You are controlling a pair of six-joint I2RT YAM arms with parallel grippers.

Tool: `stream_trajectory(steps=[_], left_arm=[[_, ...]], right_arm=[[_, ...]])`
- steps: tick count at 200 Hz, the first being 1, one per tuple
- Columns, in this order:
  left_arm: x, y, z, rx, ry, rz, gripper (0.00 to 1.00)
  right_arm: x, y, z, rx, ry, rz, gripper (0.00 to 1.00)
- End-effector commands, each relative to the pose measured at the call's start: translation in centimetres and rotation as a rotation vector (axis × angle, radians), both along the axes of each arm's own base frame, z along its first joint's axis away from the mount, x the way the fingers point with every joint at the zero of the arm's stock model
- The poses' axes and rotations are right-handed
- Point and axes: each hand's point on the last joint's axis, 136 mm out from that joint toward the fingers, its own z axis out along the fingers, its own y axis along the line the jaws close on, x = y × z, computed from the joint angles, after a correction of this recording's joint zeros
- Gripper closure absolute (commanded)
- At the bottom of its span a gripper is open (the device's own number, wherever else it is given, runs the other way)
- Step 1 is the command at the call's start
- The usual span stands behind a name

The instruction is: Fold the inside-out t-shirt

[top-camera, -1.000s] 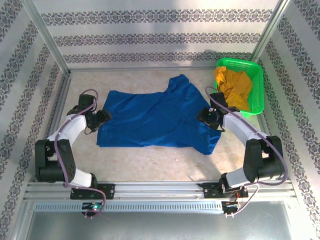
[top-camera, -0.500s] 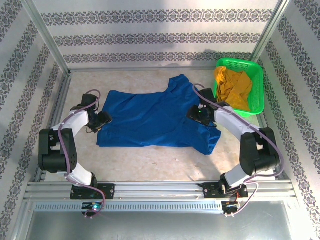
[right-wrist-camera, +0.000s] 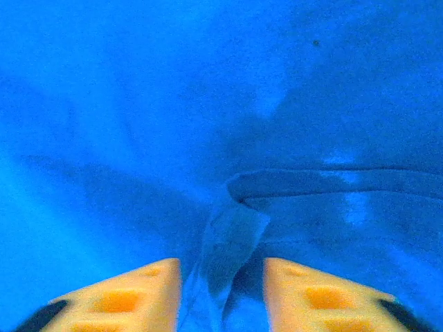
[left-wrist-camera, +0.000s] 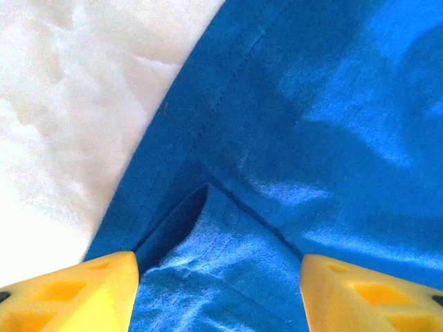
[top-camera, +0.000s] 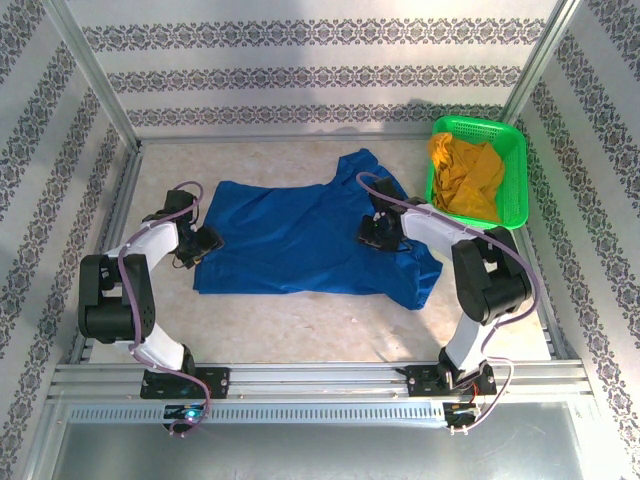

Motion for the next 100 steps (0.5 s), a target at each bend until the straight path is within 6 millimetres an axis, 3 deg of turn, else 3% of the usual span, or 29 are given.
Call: stream_trajectory(steps=[1, 10, 32, 82, 100], left_arm=[[-0.2, 0.0, -0.4, 0.023, 0.030, -0.036, 0.36], [-0.1, -0.1, -0.6, 0.020, 0.034, -0.038, 0.37], [0.0, -0.2, -1.0, 0.011, 0.038, -0.040, 0.46], [0.1, 0.0, -1.0, 0.023, 0.030, -0.034, 1.00], [0.2, 0.2, -0.1, 0.036, 0.010, -0.028, 1.00]], right_arm=[[1.0, 0.0, 0.5, 0.000, -0.014, -0.020, 0.92], [1.0, 0.0, 1.0, 0.004, -0.027, -0.020, 1.00], [1.1, 0.1, 2.9, 0.032, -0.067, -0.025, 1.00], [0.4, -0.4, 6.9, 0.077, -0.156, -0.064, 1.00], [0.2, -0.4, 7.9, 0.091, -0.178, -0.075, 1.00]])
